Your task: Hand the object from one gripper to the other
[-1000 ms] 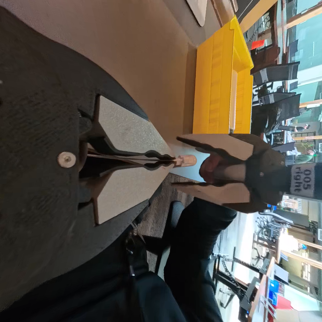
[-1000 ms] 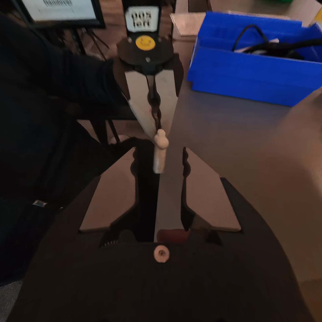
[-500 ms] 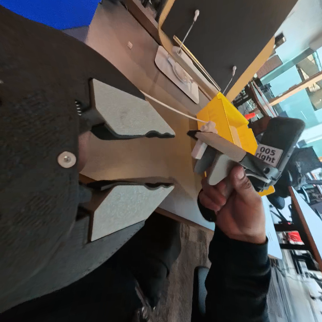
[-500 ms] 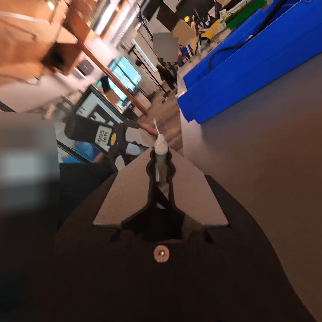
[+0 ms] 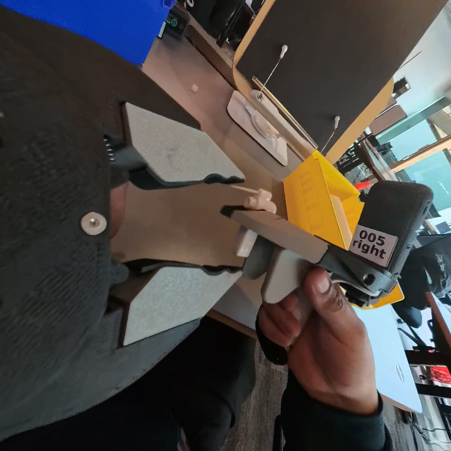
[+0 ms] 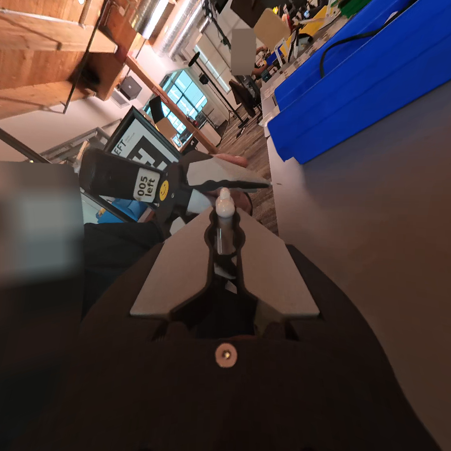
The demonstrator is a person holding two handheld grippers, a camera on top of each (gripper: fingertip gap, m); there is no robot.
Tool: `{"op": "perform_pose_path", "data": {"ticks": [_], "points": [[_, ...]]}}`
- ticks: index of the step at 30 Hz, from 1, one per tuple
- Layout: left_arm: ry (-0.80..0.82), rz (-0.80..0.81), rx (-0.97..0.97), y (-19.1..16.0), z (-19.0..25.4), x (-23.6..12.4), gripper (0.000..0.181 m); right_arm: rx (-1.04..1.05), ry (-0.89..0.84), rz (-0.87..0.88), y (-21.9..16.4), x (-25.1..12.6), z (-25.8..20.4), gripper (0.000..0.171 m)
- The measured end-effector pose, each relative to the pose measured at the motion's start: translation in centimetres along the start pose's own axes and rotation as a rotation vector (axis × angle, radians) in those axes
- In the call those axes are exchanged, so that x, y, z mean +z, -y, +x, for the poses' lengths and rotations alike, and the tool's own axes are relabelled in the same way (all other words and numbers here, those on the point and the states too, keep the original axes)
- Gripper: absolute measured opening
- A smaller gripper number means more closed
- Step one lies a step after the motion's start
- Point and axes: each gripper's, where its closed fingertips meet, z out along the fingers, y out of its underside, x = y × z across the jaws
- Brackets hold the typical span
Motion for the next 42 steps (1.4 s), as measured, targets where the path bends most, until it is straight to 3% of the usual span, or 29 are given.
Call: {"op": "perform_pose_path", "data": {"ticks": [1, 3, 16, 19, 21, 27, 31, 36, 42], "points": [[-0.008, 0.017, 0.001, 0.0, 0.0, 0.0, 0.054, -0.008, -0.005, -0.01, -0.2, 0.1, 0.0, 0.008], [-0.034, 0.046, -0.002, 0.2, 0.1, 0.0, 0.047, -0.013, -0.013, -0.009, -0.1, 0.1, 0.3, 0.008], [-0.017, 0.089, 0.076, -0.1, -0.8, -0.3, 0.048, 0.057, 0.0, -0.039, -0.8, 0.1, 1.5, 0.015], [-0.15, 0.115, -0.098, 0.3, -0.7, -1.2, 0.048, -0.138, -0.092, -0.08, 0.0, -1.6, 1.8, 0.032], [-0.324, 0.162, -0.32, 0.8, 0.0, -1.9, 0.048, -0.37, -0.146, -0.116, 0.3, -2.2, 1.0, 0.032], [-0.709, 0.223, -0.729, 2.5, 2.0, -3.1, 0.048, -0.879, -0.276, -0.273, -1.5, -1.3, -0.9, 0.055], [-0.832, 0.188, -0.819, 2.5, 3.3, -2.8, 0.048, -1.146, -0.409, -0.332, -2.3, -0.5, -0.1, 0.036], [-0.818, 0.193, -0.87, 1.7, 2.3, -2.7, 0.047, -1.115, -0.459, -0.329, -1.7, -1.1, 1.1, 0.019], [-0.916, 0.196, -0.927, 1.8, 2.8, -3.3, 0.045, -1.243, -0.433, -0.302, -2.0, -0.7, 0.2, 0.019]]}}
